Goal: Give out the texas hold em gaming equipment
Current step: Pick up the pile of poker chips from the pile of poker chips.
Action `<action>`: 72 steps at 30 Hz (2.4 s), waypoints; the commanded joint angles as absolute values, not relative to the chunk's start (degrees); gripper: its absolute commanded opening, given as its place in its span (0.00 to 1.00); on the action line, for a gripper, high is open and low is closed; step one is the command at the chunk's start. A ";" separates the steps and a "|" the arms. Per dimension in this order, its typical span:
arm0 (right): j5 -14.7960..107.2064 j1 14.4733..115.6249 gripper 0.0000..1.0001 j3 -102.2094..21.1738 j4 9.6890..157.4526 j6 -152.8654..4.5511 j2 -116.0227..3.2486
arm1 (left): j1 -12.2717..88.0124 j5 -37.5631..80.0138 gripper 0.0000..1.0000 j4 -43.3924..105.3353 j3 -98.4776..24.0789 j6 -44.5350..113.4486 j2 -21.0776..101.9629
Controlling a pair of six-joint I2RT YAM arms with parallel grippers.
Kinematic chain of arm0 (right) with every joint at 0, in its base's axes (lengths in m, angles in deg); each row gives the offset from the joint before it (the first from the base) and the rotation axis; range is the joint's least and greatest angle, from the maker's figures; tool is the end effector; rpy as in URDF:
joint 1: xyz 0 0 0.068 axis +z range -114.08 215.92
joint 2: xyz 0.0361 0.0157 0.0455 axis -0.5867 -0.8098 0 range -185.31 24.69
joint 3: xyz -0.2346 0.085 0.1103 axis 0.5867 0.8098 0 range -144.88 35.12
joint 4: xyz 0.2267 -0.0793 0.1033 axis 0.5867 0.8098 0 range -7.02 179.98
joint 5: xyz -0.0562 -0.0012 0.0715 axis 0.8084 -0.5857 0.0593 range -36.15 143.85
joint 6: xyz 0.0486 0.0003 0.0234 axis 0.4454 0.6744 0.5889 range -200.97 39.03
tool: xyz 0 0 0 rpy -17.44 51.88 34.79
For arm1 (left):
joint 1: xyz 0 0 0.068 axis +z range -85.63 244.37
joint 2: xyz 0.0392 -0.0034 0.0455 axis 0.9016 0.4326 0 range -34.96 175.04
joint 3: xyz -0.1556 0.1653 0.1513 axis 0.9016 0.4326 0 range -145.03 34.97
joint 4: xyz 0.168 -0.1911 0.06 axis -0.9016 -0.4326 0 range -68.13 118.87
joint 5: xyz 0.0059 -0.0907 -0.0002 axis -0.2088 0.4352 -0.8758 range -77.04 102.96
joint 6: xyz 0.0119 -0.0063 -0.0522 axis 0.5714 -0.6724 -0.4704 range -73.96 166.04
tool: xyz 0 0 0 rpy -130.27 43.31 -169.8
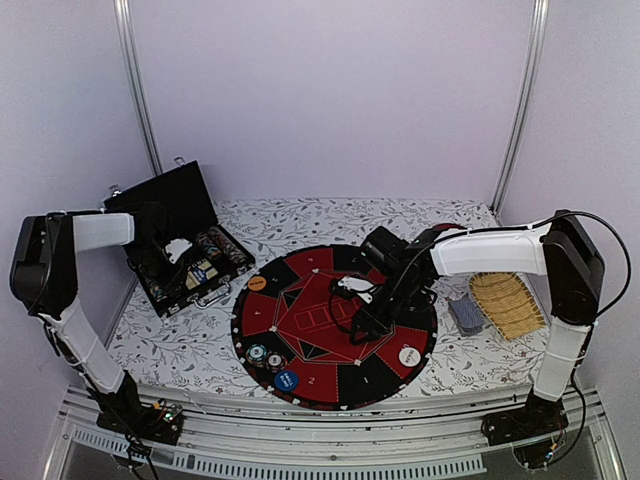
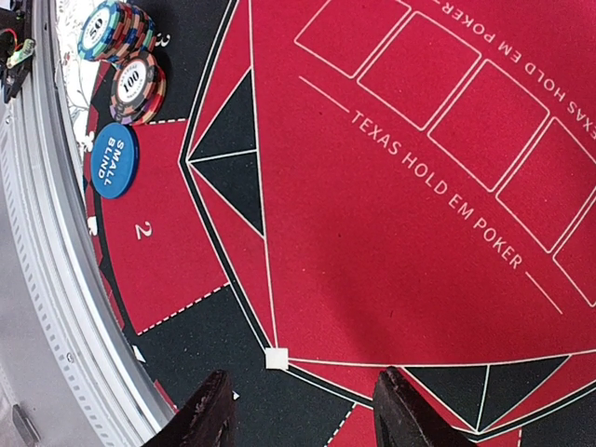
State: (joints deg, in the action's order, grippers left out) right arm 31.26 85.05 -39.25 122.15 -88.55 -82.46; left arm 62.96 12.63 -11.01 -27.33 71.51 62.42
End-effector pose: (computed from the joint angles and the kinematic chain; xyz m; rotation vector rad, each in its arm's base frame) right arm 0.2315 0.2883 0.1818 -1.4606 2.5129 0.7060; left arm 0.3173 -0.0076 0.1778 0.6695 2.8060 0.0875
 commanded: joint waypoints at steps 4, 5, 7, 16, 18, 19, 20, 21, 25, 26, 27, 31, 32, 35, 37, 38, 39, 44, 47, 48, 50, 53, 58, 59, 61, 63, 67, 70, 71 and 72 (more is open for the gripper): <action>31.96 85.49 0.53 -40.56 122.86 -89.14 -83.67 | 62.13 7.68 0.65 -8.33 -25.16 71.71 62.66; 31.96 85.50 0.53 -40.64 122.94 -89.15 -83.75 | 62.10 7.36 0.66 -8.05 -25.08 71.70 62.58; 31.93 85.57 0.53 -40.83 123.04 -89.15 -83.86 | 62.08 7.19 0.67 -7.52 -25.06 71.86 62.35; 31.70 85.76 0.53 -40.84 123.21 -89.32 -84.37 | 62.91 5.40 0.69 -5.07 -24.52 72.19 62.14; 31.70 85.90 0.53 -40.90 123.21 -89.32 -84.38 | 63.12 5.54 0.69 -5.23 -24.74 72.11 63.27; 31.70 85.89 0.53 -40.84 123.23 -89.39 -84.38 | 63.28 5.64 0.70 -5.28 -24.98 72.06 63.99; 31.70 85.91 0.53 -40.82 123.19 -89.40 -84.38 | 63.45 5.82 0.70 -5.50 -25.30 72.00 64.66; 31.76 85.86 0.53 -40.75 123.30 -89.53 -84.40 | 63.67 5.98 0.70 -5.78 -25.65 71.83 65.35; 31.70 85.96 0.53 -40.40 123.26 -89.66 -84.33 | 64.50 8.05 0.70 -6.51 -26.52 71.31 67.09; 31.70 85.99 0.53 -40.32 123.23 -89.67 -84.37 | 64.68 9.23 0.70 -6.82 -26.78 71.24 67.34; 31.70 85.95 0.53 -40.36 123.25 -89.74 -84.44 | 64.71 10.44 0.70 -7.22 -27.00 71.18 67.61; 31.64 86.06 0.53 -40.27 123.18 -89.85 -84.62 | 64.74 15.31 0.68 -9.14 -27.45 71.45 68.37; 31.57 86.02 0.53 -40.21 123.22 -89.85 -84.64 | 64.65 16.62 0.67 -9.71 -27.43 71.50 68.39; 31.52 86.04 0.53 -40.06 123.30 -89.98 -84.65 | 64.12 20.64 0.63 -11.22 -27.44 72.18 67.95; 31.61 86.04 0.53 -40.00 123.30 -90.07 -84.65 | 63.57 22.76 0.59 -11.97 -27.43 72.85 67.43; 31.69 86.06 0.53 -39.87 123.31 -90.11 -84.64 | 63.50 23.46 0.57 -12.40 -27.44 73.16 67.37; 31.76 86.08 0.53 -39.88 123.27 -90.11 -84.69 | 63.49 23.46 0.56 -12.61 -27.39 73.41 67.46; 31.95 86.06 0.53 -39.79 123.31 -90.10 -84.81 | 63.65 14.56 0.58 -11.47 -28.02 71.56 69.42; 31.96 86.12 0.53 -39.61 123.32 -90.11 -84.77 | 63.78 9.36 0.59 -10.20 -27.85 70.95 69.68; 31.98 86.15 0.53 -39.59 123.39 -90.07 -84.81 | 63.85 8.27 0.60 -9.78 -27.67 70.98 69.40; 31.88 86.15 0.53 -39.59 123.40 -90.11 -84.88 | 63.97 6.75 0.64 -8.82 -27.12 71.00 68.56; 31.84 86.16 0.53 -39.84 123.45 -90.02 -85.14 | 64.40 6.84 0.68 -8.14 -26.57 71.26 67.84; 32.29 86.38 0.53 -40.53 123.96 -90.07 -85.69 | 64.77 8.06 0.70 -9.12 -27.16 70.72 70.30; 32.43 86.42 0.53 -40.48 123.95 -90.10 -85.70 | 64.73 8.60 0.70 -9.37 -27.55 70.66 70.90; 32.49 86.38 0.53 -40.30 124.02 -90.05 -85.65 | 64.73 9.69 0.69 -9.65 -28.15 70.70 71.72; 32.49 86.43 0.53 -39.92 123.90 -90.03 -85.61 | 64.73 9.90 0.69 -9.88 -28.39 70.68 72.23; 32.36 86.44 0.53 -39.68 123.67 -89.94 -85.66 | 64.72 11.21 0.70 -10.02 -28.40 70.88 72.26; 32.38 86.49 0.53 -39.83 123.67 -89.94 -85.78 | 64.60 13.80 0.68 -10.93 -28.64 71.29 71.99; 32.40 86.52 0.53 -39.85 123.73 -90.00 -85.78 | 64.52 14.76 0.65 -11.21 -28.73 71.45 71.69; 32.40 86.49 0.53 -39.91 123.75 -90.07 -85.78 | 64.39 15.54 0.62 -11.40 -28.75 71.63 71.28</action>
State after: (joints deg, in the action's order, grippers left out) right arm 32.28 86.16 -39.51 123.29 -89.64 -85.00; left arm 63.44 9.57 -10.94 -31.16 71.23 66.31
